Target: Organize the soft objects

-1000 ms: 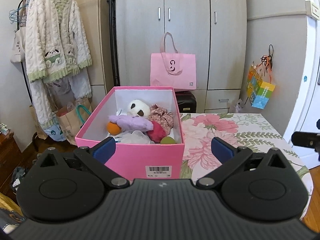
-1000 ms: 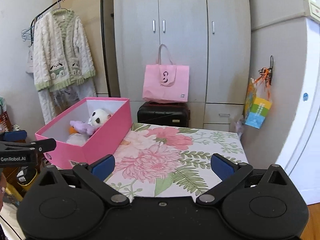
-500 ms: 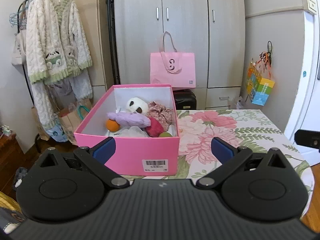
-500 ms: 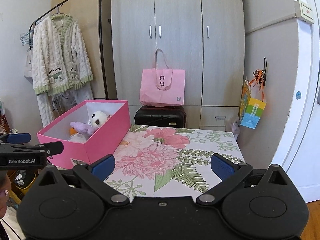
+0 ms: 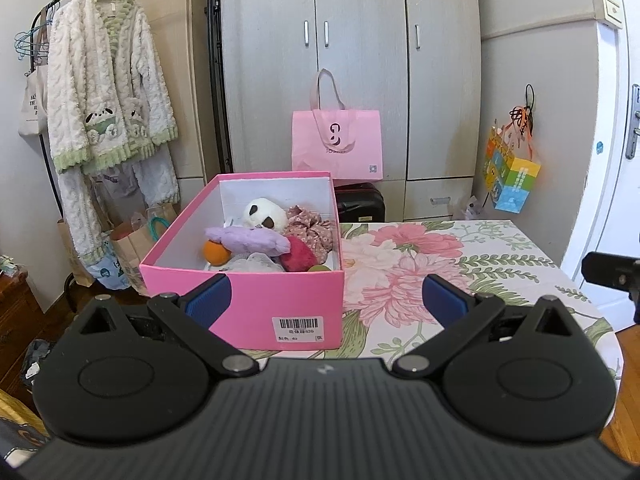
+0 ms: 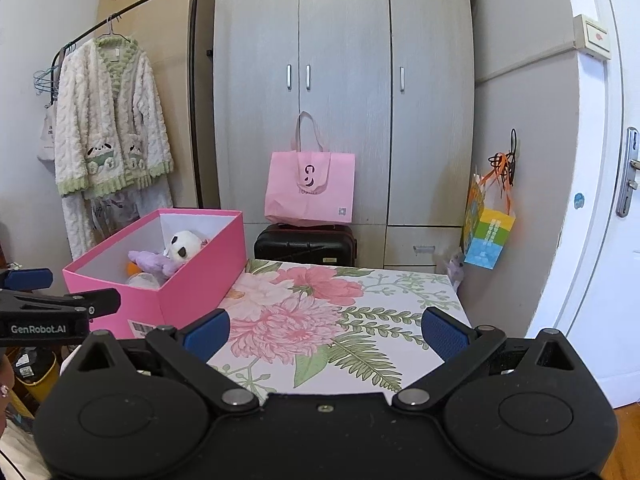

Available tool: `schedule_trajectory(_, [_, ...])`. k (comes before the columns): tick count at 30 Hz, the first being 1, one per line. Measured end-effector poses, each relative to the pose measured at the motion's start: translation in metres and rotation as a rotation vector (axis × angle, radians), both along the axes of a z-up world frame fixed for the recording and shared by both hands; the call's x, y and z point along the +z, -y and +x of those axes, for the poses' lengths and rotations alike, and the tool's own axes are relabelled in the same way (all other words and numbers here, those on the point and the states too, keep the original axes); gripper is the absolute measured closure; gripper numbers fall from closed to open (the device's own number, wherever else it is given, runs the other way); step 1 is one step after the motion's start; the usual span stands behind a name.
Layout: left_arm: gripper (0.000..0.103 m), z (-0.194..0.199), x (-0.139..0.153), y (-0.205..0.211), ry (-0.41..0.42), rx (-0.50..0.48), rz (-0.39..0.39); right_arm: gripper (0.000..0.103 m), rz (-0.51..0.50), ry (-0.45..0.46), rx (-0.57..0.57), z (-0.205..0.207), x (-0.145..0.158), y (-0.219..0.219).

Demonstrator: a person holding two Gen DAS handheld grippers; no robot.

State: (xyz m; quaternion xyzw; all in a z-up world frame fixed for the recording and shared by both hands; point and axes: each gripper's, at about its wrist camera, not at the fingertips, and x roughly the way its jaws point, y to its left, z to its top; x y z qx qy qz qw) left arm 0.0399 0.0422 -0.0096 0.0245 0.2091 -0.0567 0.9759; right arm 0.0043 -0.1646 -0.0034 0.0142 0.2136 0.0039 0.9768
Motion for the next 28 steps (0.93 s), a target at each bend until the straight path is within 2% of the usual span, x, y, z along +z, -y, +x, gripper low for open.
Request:
schedule_trajectory(8, [0.000,-0.0021,0.0005,-0.0004,0.015,0.015,0.011,0.000,-0.020,0.021,-0.020,-0.0038,-0.0005,-0.0005])
schedule_trajectory(28, [0.000,-0.0022,-0.0010,-0.0024,0.019,-0.011,-0.005,0.000,-0.008,-0.004,-0.040,0.0030,-0.0052,0.0032])
